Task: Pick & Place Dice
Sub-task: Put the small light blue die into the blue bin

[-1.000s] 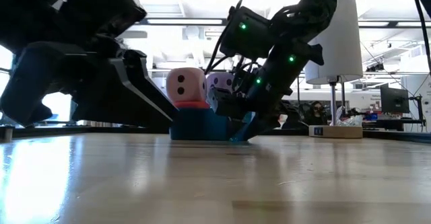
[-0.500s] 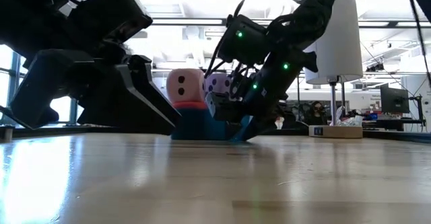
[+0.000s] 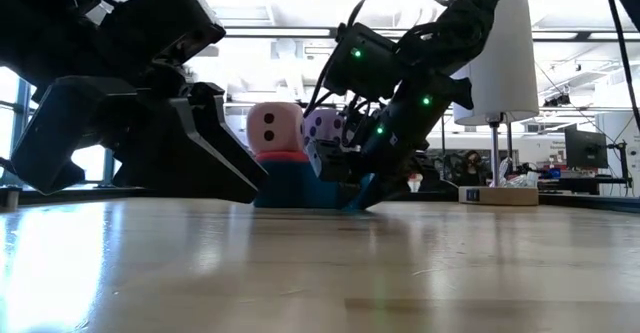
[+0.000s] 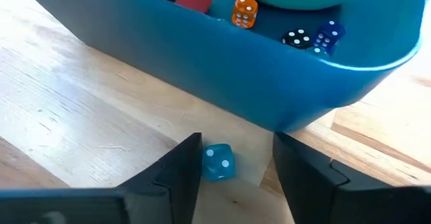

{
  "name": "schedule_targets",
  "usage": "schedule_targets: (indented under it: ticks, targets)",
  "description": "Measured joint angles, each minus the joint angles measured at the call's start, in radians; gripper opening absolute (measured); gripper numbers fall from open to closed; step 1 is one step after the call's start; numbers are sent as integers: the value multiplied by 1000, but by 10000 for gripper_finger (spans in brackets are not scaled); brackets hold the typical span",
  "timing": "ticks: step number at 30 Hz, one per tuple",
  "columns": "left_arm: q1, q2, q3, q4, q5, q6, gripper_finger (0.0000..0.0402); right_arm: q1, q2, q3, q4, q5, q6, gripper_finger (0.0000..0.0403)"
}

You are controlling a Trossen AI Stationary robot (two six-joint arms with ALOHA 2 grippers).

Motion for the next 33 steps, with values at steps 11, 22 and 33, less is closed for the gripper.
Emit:
schedule_targets:
  ticks: [11, 22, 33]
  targets:
    - [0, 0, 0, 0, 0, -2, 175, 7, 2, -1, 1, -15, -11, 54]
    - [0, 0, 0, -8, 18, -21, 175, 45, -98, -7, -32, -147, -105, 39]
    - [19, 0, 0, -32, 27, -28, 175, 26, -304, -3, -10, -40, -298, 39]
